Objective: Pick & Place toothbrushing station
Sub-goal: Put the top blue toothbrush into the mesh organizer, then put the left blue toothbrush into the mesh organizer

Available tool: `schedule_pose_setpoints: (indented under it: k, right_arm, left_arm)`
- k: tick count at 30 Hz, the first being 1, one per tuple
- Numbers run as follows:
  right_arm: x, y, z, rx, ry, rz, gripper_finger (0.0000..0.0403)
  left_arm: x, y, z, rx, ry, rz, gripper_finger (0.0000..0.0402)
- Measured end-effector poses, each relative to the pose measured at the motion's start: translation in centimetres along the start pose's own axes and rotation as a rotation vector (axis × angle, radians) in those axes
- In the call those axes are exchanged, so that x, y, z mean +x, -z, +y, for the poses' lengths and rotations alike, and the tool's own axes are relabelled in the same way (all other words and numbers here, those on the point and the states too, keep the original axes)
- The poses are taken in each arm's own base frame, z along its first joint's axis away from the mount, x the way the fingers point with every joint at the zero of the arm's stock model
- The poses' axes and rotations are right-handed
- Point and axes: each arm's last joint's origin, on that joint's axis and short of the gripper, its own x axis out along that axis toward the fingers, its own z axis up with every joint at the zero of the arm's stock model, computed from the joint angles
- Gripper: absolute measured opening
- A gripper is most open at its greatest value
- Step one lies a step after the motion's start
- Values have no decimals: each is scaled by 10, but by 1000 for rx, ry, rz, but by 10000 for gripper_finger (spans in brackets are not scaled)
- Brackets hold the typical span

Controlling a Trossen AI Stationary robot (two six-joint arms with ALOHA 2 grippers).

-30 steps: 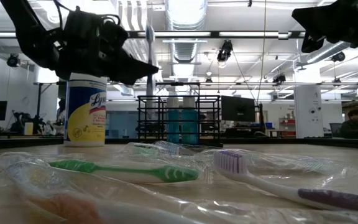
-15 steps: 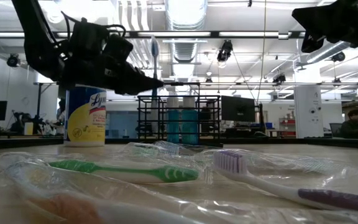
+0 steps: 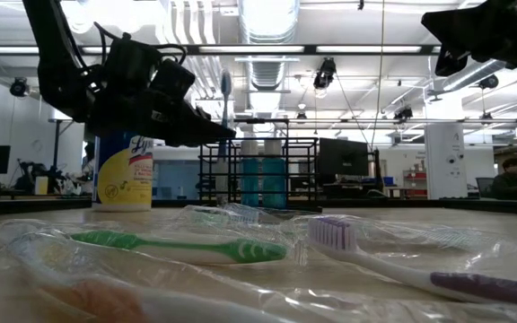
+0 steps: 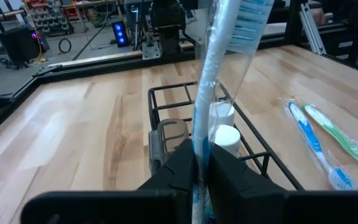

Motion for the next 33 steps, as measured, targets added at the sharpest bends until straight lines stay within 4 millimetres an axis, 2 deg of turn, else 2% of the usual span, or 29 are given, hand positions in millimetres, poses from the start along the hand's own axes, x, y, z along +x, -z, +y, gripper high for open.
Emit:
schedule_pose_setpoints:
  k: [13, 23, 28, 33]
  right_arm:
    - [0, 0, 0, -4, 1, 4, 12]
    - [1, 1, 0, 1, 0, 8, 12]
    - [1, 1, 0, 1, 0, 8, 12]
    - [1, 1, 0, -2, 0, 8, 12]
  left_arm:
    - [-1, 1, 1, -67, -8, 5, 103]
    - [-2, -5, 1, -126, 14, -21, 202]
    - [-9, -17, 1, -114, 8, -46, 253]
    - [-27, -37, 0, -102, -1, -18, 281]
